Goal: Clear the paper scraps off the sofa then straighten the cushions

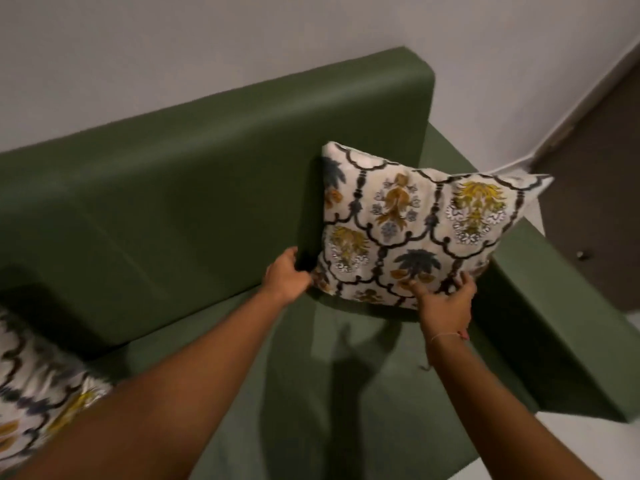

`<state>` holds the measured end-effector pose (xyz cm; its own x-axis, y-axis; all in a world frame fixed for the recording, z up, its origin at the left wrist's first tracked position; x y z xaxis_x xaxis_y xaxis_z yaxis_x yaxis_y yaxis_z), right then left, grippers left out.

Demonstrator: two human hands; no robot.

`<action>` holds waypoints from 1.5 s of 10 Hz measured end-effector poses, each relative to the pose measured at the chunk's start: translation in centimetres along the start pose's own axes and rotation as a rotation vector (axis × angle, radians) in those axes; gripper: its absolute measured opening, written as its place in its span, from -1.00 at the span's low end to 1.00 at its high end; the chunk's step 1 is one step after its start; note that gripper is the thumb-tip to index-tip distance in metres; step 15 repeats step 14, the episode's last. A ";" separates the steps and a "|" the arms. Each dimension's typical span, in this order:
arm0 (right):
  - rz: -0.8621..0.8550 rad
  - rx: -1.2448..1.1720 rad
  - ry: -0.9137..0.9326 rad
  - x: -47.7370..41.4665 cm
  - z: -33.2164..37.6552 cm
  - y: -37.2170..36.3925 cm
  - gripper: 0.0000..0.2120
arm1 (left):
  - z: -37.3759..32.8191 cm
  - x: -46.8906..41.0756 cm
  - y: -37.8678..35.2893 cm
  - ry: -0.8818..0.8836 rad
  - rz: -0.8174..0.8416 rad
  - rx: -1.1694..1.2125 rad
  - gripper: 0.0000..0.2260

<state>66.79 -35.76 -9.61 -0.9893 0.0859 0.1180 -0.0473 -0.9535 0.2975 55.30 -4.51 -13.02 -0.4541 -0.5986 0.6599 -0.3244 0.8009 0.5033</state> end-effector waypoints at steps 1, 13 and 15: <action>-0.015 -0.010 -0.037 -4.4 -0.6 2.4 -0.03 | -4.6 -1.6 -1.9 0.021 -0.004 0.010 -0.28; 0.601 0.008 0.089 -1.0 2.1 -11.8 -0.13 | 10.2 4.5 4.5 0.234 -0.186 0.567 -0.40; 0.440 0.012 0.018 0.3 3.1 -9.5 -0.09 | 11.8 5.8 5.6 0.235 -0.204 0.367 -0.31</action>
Point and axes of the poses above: each hand's wrist, its own x-axis away from the middle knuckle, its own y-axis out of the back of the hand, z = x × y, the point moved 10 cm from there along -x, towards the middle knuckle, and after that the axes turned 12 degrees about y, right-handed, at the moved point
